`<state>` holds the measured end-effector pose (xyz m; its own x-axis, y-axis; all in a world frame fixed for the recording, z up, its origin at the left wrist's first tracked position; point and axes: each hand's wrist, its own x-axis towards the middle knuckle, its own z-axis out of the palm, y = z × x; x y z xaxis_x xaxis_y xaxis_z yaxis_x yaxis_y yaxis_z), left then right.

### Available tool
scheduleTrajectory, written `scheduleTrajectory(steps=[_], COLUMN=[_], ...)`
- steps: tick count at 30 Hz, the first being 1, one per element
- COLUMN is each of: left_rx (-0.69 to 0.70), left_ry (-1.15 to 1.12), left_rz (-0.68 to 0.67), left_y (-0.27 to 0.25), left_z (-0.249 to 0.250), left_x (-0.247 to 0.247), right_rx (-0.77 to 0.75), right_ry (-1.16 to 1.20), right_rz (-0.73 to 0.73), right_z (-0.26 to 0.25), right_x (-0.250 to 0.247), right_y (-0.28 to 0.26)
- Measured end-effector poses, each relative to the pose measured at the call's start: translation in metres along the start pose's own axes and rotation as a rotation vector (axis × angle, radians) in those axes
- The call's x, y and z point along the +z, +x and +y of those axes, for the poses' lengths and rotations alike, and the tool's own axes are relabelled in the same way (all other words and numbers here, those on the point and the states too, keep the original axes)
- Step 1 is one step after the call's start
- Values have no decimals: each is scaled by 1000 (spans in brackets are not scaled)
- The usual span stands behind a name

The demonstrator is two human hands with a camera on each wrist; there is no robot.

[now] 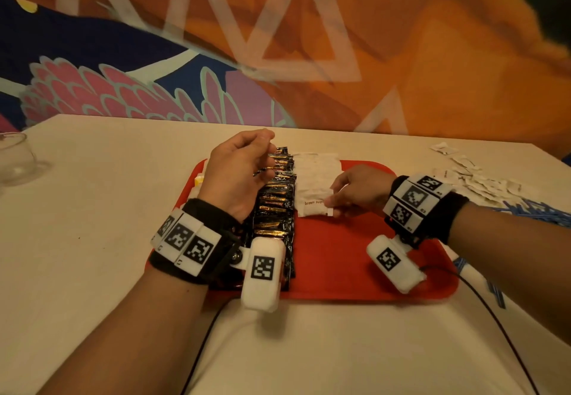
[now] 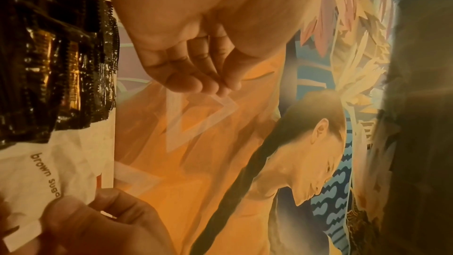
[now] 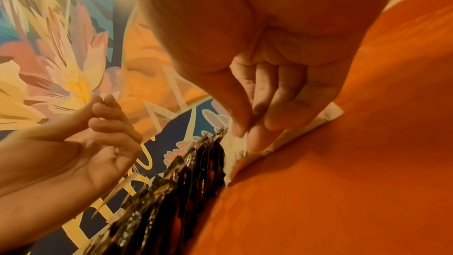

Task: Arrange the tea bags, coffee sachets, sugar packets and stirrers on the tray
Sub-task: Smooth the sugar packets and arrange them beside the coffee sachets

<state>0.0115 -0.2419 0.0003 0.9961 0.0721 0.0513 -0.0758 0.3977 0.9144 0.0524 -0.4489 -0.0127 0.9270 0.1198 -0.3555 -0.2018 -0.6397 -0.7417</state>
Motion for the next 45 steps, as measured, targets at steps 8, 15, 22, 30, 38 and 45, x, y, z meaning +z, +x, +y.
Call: scheduleTrajectory(steps=[8, 15, 22, 30, 38, 45], left_rx=[-8, -7, -25, -40, -44, -29], left_ry=[25, 13, -5, -41, -32, 19], left_rz=[-16, -14, -17, -67, -164, -151], left_y=[0, 0, -2, -3, 3, 15], left_z=[0, 2, 3, 1, -7, -16], left_x=[-1, 0, 1, 2, 1, -6], right_rx=[0, -346, -431, -379, 94, 241], right_ry=[-231, -664, -758, -709, -727, -952], right_rz=[80, 237, 84, 232, 293, -24], right_z=[-9, -16, -15, -11, 53, 79], right_x=[10, 14, 28, -39, -168, -183], right_y=[7, 1, 3, -1, 18, 29])
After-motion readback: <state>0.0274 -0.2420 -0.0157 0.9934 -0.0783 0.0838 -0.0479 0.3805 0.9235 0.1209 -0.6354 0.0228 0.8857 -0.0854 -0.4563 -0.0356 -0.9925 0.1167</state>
